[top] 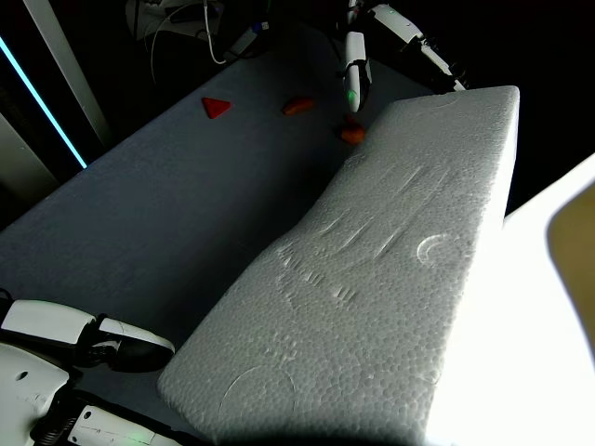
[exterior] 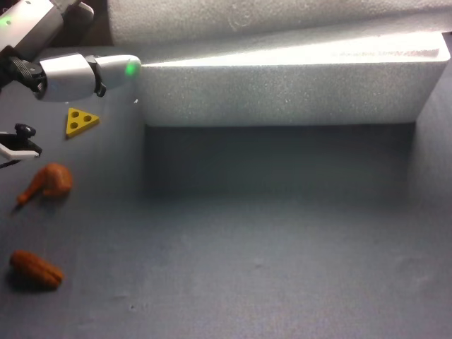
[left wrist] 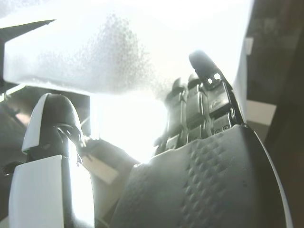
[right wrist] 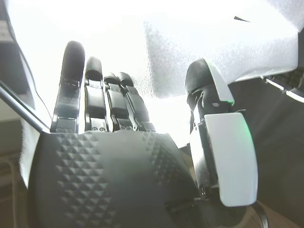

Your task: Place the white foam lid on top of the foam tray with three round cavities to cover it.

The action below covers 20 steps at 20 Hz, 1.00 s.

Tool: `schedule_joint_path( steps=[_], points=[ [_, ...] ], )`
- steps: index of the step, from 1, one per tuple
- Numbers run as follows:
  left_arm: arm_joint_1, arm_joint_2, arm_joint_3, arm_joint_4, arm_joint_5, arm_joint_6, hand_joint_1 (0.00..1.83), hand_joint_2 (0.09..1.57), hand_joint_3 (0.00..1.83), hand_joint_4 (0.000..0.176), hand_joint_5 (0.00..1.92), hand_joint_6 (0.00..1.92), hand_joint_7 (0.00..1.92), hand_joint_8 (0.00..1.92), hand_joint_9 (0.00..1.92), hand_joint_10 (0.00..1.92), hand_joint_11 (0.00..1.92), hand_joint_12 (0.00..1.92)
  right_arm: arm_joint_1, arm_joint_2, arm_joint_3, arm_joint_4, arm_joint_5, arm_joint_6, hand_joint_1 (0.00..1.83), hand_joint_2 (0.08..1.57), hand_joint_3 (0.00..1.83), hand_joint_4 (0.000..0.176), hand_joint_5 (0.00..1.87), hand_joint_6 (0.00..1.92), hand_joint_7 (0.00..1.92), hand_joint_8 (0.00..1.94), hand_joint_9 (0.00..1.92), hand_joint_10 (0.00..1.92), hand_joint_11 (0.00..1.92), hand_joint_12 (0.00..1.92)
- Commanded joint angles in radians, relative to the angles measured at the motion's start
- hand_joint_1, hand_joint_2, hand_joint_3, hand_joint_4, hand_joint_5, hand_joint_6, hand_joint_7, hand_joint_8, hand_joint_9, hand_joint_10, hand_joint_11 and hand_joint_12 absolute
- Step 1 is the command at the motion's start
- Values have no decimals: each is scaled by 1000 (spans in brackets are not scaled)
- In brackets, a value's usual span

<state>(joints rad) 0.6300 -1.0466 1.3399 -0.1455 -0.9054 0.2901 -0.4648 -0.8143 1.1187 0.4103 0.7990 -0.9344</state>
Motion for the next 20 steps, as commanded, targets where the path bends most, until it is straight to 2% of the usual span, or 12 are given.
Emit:
schedule_joint_path(
  steps=[1,3,4,7,9,10,11,14,16,17,18,20],
  points=[
    [-21,-15,-4,112,-124,-6,678,1076,0,0,228,0,58,0,30,9,0,1074,19,-9,-6,-98,103,7,574,1297,4,0,0,0,61,38,0,313,0,1461],
    [-33,-17,11,114,-96,-8,653,1099,3,0,225,1,55,0,29,7,0,1025,19,-14,5,-88,85,7,546,1302,3,0,66,39,131,64,0,500,0,1455],
    [-37,-18,17,115,-89,-11,642,1096,0,0,235,5,62,4,35,9,0,1011,19,-14,12,-85,73,7,529,1305,2,0,94,69,178,87,0,660,0,1547],
    [-55,-27,39,120,-53,-20,582,1094,1,0,224,0,91,1,68,17,0,1114,20,-34,38,-60,28,7,502,1330,4,0,5,217,165,94,0,707,0,1538],
    [-60,-34,54,121,-30,-26,558,1099,1,0,209,1,71,1,61,12,0,1188,20,-49,58,-39,5,7,484,1330,1,0,0,288,160,94,0,702,0,1579],
    [-66,-40,67,122,-8,-26,548,1101,1,0,220,6,86,8,76,18,0,1205,20,-59,71,-33,-14,7,457,1328,0,0,0,325,138,78,0,609,0,1498],
    [-71,-45,77,123,4,-27,568,1094,0,9,209,1,64,1,29,20,0,1046,20,-62,79,-32,-25,7,442,1332,2,0,0,329,130,71,0,563,0,1473],
    [-107,-74,120,138,58,-35,523,1085,0,19,214,3,99,14,68,40,0,1008,32,-76,103,-28,-51,7,407,1332,2,0,0,193,89,42,0,441,0,1473],
    [-127,-90,146,142,92,-38,552,1092,2,0,213,0,105,2,71,30,0,1063,53,-91,124,-27,-75,7,417,1326,0,0,0,81,101,35,0,464,0,1401],
    [-135,-99,161,142,109,-39,546,1094,1,5,232,5,131,4,104,37,0,1099,62,-97,133,-27,-85,6,430,1321,0,0,0,15,73,17,0,352,0,1277],
    [-142,-106,173,142,126,-41,548,1098,1,24,245,7,145,3,124,39,0,1135,68,-102,141,-26,-98,3,429,1321,0,0,0,2,73,13,0,297,0,1170],
    [-146,-118,190,141,148,-46,558,1103,1,0,254,6,140,2,121,33,0,1184,72,-110,151,-16,-118,-9,382,1312,0,0,0,0,95,18,0,317,0,1163]
  ],
)
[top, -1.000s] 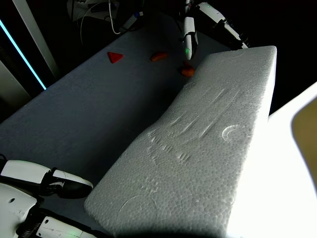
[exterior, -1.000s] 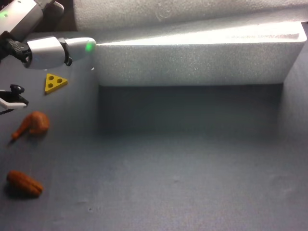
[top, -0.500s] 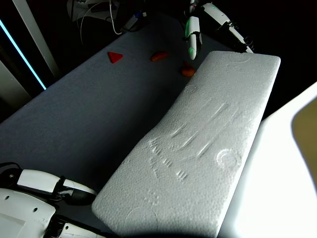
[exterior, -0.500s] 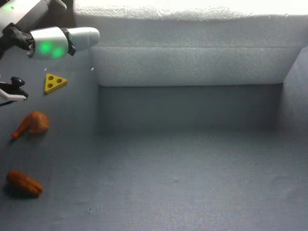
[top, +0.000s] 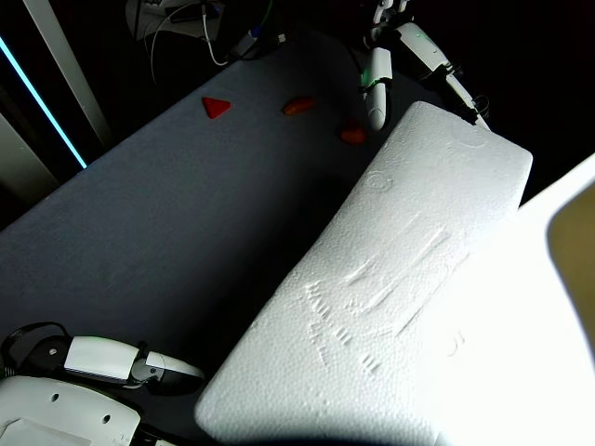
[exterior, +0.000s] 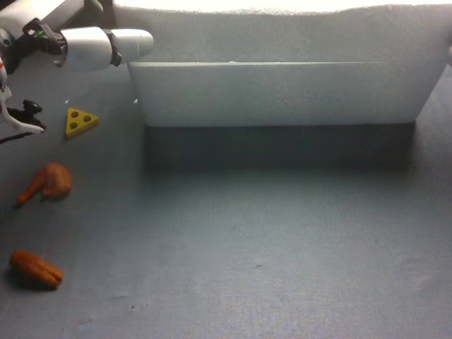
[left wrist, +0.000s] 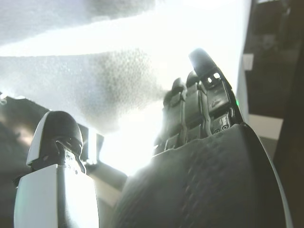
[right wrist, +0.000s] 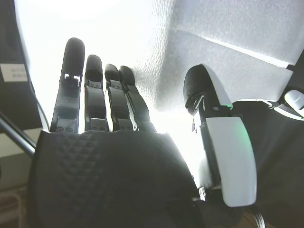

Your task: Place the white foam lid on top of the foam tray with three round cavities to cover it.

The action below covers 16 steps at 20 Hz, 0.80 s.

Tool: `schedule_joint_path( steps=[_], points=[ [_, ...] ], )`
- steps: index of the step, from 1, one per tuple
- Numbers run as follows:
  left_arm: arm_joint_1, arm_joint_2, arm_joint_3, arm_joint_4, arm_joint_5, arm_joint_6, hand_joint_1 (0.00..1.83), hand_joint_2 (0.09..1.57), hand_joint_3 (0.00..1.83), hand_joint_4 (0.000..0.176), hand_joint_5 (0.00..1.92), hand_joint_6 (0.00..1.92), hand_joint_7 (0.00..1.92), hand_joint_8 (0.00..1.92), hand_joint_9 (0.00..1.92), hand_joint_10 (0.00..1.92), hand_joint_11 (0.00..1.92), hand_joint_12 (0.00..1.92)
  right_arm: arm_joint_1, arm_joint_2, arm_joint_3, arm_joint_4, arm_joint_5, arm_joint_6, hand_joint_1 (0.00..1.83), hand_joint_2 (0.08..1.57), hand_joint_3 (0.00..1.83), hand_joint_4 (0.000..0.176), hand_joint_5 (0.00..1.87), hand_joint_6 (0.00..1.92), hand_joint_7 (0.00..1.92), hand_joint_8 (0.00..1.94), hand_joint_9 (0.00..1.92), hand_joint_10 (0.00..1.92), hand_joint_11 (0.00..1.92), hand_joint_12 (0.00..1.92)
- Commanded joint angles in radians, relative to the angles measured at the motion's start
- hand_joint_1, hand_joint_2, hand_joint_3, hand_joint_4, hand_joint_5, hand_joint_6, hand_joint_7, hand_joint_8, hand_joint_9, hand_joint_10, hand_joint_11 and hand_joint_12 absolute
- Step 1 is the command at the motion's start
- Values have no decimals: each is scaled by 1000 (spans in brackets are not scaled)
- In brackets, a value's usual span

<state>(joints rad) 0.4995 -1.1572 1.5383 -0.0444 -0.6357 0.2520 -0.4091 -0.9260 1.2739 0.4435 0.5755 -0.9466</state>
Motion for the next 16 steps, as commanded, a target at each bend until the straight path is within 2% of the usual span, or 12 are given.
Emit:
schedule_joint_path(
  steps=[1,2,3,4,5,6,7,9,10,11,14,16],
  points=[
    [-10,-9,-7,40,-118,-11,547,1101,0,0,252,5,149,5,126,34,0,1193,17,1,0,-45,96,-3,391,1313,0,0,0,0,84,9,0,267,0,1104],
    [-1,-9,-9,34,-120,-13,497,1087,0,0,239,1,151,5,140,39,0,1203,18,1,2,-43,89,-4,423,1310,0,0,0,0,74,3,0,201,0,902],
    [4,-8,-9,31,-122,-15,477,1071,0,0,232,2,143,1,146,41,0,1259,18,1,2,-42,86,-4,419,1305,0,0,0,0,87,4,0,300,0,1142],
    [11,-8,-10,27,-125,-17,469,1065,0,0,222,2,130,1,141,39,0,1311,18,1,3,-38,84,-5,455,1306,0,0,0,0,34,0,0,163,0,1040],
    [15,-7,-11,26,-125,-17,513,1054,0,0,208,0,92,0,96,20,0,1264,18,1,3,-33,84,-6,471,1288,0,0,0,0,6,0,0,32,0,657],
    [19,-6,-11,26,-119,-17,514,1056,0,0,198,0,91,1,103,23,0,1316,17,1,2,-29,84,-6,478,1261,0,0,0,0,0,0,0,6,0,245],
    [22,-5,-10,26,-116,-17,506,1054,0,0,180,1,89,0,108,27,0,1383,17,1,2,-29,82,-7,483,1260,0,0,0,0,0,0,0,0,0,48],
    [28,-4,-4,20,-103,-16,479,1052,1,28,119,0,103,1,127,35,0,1389,17,1,1,-23,78,-14,487,1283,9,0,0,0,0,0,0,0,0,1],
    [28,-5,-3,21,-95,-13,477,1048,0,34,97,0,88,0,117,31,0,1379,17,2,-2,-11,74,-30,469,1283,7,0,0,0,0,0,0,0,0,0],
    [28,-8,0,23,-88,-12,485,1053,1,21,76,0,66,0,101,24,0,1375,17,2,-6,7,67,-62,520,1285,5,0,0,0,0,0,0,0,0,0],
    [35,-8,1,26,-80,-12,455,1067,6,21,59,7,74,8,107,25,0,1243,16,8,-8,29,52,-88,492,1270,0,0,0,0,0,0,0,0,0,0],
    [38,-6,2,26,-76,-12,477,1074,5,14,69,7,102,9,123,32,0,1280,8,8,-8,50,46,-106,442,1277,2,0,0,0,0,0,0,0,0,0]
  ],
)
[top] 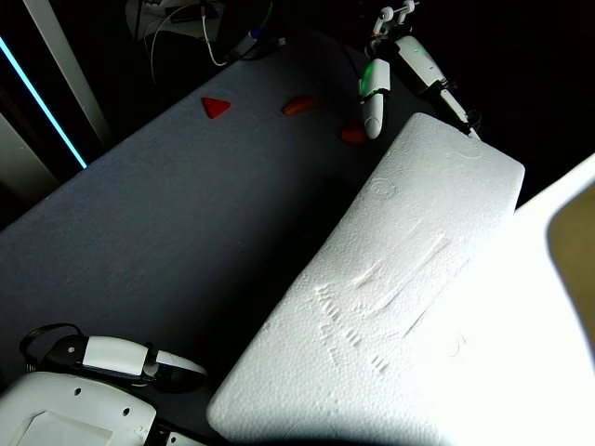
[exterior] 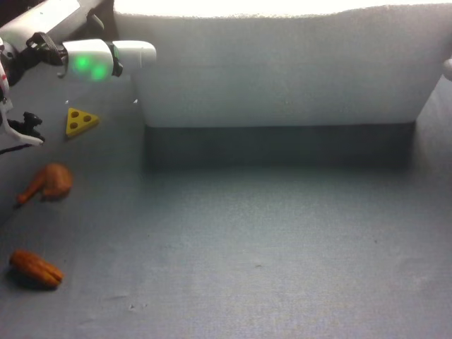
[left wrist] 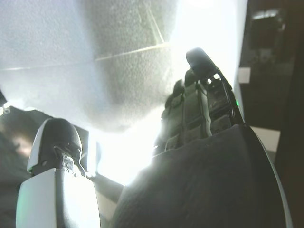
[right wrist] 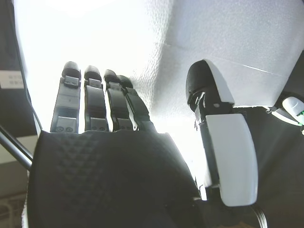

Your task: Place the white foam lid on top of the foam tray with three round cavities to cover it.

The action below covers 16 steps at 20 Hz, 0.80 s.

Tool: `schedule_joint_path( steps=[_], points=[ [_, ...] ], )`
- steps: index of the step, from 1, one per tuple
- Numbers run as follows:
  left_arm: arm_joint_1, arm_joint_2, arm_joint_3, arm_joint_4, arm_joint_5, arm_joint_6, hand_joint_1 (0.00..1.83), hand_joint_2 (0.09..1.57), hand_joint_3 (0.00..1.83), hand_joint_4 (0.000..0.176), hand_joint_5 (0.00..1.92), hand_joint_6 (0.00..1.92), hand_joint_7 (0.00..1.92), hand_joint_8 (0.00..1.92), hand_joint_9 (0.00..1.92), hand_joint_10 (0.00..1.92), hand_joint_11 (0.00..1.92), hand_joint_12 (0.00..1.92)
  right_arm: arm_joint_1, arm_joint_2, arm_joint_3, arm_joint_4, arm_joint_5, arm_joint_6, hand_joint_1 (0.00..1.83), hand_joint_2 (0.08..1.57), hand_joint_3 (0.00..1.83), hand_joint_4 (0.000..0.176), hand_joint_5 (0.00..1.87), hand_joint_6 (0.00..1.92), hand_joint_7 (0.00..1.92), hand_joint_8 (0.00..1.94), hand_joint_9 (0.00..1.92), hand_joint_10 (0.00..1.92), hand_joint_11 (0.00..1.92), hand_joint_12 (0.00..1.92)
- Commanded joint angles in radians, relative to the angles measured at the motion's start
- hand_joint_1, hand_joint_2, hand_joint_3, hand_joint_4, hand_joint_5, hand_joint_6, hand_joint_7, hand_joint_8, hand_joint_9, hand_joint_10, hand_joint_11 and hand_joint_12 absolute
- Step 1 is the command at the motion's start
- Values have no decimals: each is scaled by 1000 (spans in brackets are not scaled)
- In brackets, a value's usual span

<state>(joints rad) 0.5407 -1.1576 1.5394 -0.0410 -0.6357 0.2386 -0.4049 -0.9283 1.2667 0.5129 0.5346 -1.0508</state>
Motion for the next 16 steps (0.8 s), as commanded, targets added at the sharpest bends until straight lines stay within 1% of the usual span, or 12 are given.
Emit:
schedule_joint_path(
  steps=[1,3,5,6,7,8,9,11,12,13,14,16],
  points=[
    [1,-4,0,23,-77,1,448,1073,2,21,65,3,97,2,117,27,0,1236,-4,10,-1,-13,87,-3,432,1293,8,0,0,0,0,0,0,0,23,11],
    [7,0,-2,22,-78,1,439,1059,0,22,69,1,71,1,84,10,0,1072,-12,10,-2,-7,87,-4,433,1310,11,0,0,0,0,0,0,0,51,28],
    [16,5,-9,17,-88,1,439,1059,0,22,69,1,71,1,84,10,0,1072,-16,12,-5,-6,87,-4,433,1310,11,0,0,0,0,0,0,0,51,28],
    [19,7,-12,16,-93,0,449,1077,4,0,67,0,88,4,115,22,0,1118,-16,15,-7,-6,87,-4,445,1300,5,0,0,0,0,0,0,0,34,26],
    [20,7,-13,16,-95,0,442,1064,0,0,77,5,88,3,104,17,0,1125,-17,18,-8,-5,88,-4,458,1296,2,0,0,0,0,0,0,0,6,4],
    [21,7,-14,17,-95,0,449,1067,0,0,85,2,67,2,60,7,0,908,-19,22,-11,-4,89,-4,434,1298,2,0,0,0,0,0,0,0,0,0],
    [21,7,-14,17,-96,0,439,1070,1,0,78,0,56,0,57,5,0,889,-21,27,-14,-4,91,-4,429,1301,3,0,0,0,0,0,0,0,0,0],
    [25,8,-15,17,-97,-1,465,1065,0,0,83,2,96,6,121,32,0,1191,-23,33,-17,-4,92,-5,442,1296,0,0,0,0,0,0,0,0,0,0],
    [27,9,-15,17,-99,-3,475,1069,0,0,83,1,124,9,149,44,0,1294,-24,34,-18,-4,92,-7,447,1298,1,0,0,0,0,0,0,0,0,0],
    [30,9,-16,17,-99,-4,468,1068,0,0,86,1,97,2,117,30,0,1237,-26,36,-19,-4,92,-7,453,1301,2,0,0,0,0,0,0,0,0,0],
    [33,10,-18,17,-99,-4,465,1068,0,0,84,0,106,4,131,36,0,1262,-28,39,-21,-3,92,-9,451,1298,1,0,0,0,0,0,0,0,0,0],
    [41,11,-18,17,-102,-9,457,1066,0,0,91,1,78,1,91,17,0,1087,-31,53,-30,5,94,-24,471,1309,4,0,0,0,0,0,0,0,0,0]
  ],
)
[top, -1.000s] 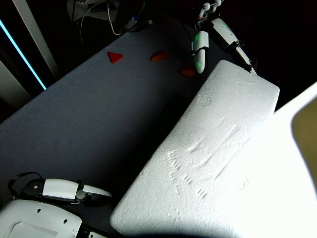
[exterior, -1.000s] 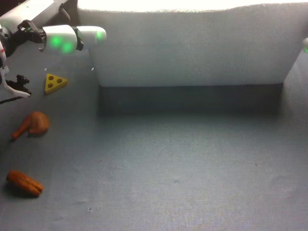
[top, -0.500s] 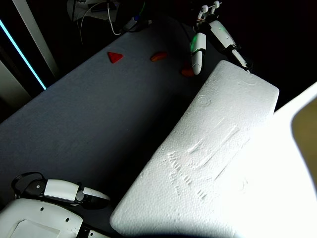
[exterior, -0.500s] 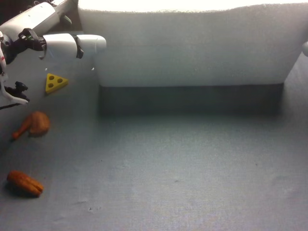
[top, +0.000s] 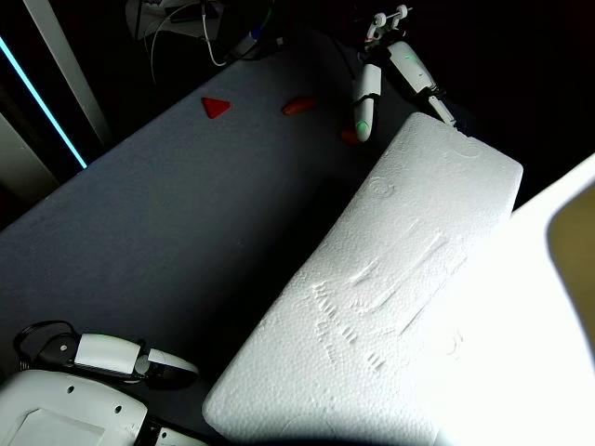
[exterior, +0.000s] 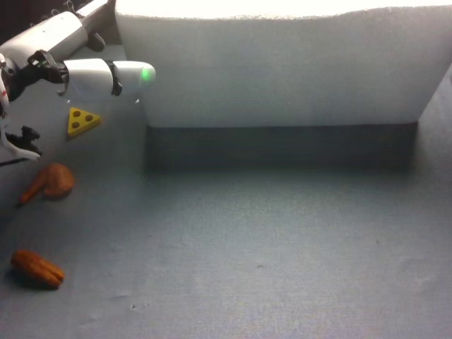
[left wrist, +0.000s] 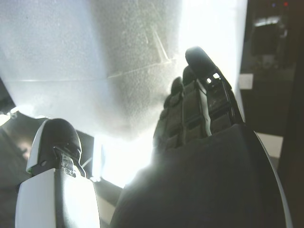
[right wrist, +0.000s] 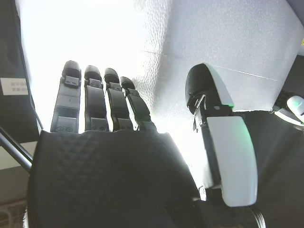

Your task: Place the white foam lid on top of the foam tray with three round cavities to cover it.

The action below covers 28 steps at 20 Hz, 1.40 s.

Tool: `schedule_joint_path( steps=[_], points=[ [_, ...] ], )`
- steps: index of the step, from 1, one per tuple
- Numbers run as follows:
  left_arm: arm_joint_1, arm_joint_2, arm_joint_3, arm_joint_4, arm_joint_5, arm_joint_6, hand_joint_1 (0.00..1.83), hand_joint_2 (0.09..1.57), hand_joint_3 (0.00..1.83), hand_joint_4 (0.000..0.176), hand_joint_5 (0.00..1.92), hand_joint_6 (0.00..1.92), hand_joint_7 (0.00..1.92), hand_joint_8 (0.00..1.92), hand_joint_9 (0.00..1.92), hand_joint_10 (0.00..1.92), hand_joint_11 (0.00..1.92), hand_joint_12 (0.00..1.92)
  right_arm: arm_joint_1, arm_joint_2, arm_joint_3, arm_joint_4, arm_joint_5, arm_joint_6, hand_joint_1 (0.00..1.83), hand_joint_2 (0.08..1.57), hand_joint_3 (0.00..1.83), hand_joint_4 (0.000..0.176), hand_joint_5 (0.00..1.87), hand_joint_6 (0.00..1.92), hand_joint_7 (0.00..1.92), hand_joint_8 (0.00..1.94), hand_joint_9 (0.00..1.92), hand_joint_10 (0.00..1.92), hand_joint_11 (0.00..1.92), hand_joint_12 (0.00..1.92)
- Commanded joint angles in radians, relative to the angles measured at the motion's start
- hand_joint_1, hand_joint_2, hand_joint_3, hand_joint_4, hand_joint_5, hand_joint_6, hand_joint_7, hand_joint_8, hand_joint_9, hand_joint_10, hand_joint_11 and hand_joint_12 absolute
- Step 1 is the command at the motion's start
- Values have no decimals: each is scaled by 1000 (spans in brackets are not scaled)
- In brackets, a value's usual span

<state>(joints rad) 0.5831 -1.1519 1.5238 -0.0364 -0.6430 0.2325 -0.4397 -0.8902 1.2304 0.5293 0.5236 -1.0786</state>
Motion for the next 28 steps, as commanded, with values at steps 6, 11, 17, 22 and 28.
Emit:
schedule_joint_path(
  steps=[6,11,17,22,28],
  points=[
    [6,5,-4,14,-96,-6,442,1061,0,8,89,3,68,2,81,7,0,1027,4,55,-33,12,125,-57,435,1302,1,0,0,0,0,0,0,0,0,0],
    [80,64,-49,-58,-161,27,427,1060,0,19,75,3,44,1,72,3,0,1117,11,111,-101,12,164,-131,401,1326,10,0,0,0,0,0,0,0,26,13],
    [158,149,-139,-100,-298,56,459,1152,6,9,41,0,0,0,8,0,0,900,6,228,-242,-23,282,-209,458,1291,1,0,0,0,0,0,0,0,0,1087],
    [229,207,-219,-105,-424,57,428,1148,0,0,54,2,19,4,34,9,0,907,-73,306,-336,-76,389,-175,435,1248,0,0,9,4,87,20,0,420,0,1597],
    [306,275,-333,-59,-566,57,390,1172,3,29,33,1,0,0,2,1,0,548,-135,336,-409,-251,471,-23,431,1204,0,0,87,53,200,33,3,767,0,1576]
  ],
)
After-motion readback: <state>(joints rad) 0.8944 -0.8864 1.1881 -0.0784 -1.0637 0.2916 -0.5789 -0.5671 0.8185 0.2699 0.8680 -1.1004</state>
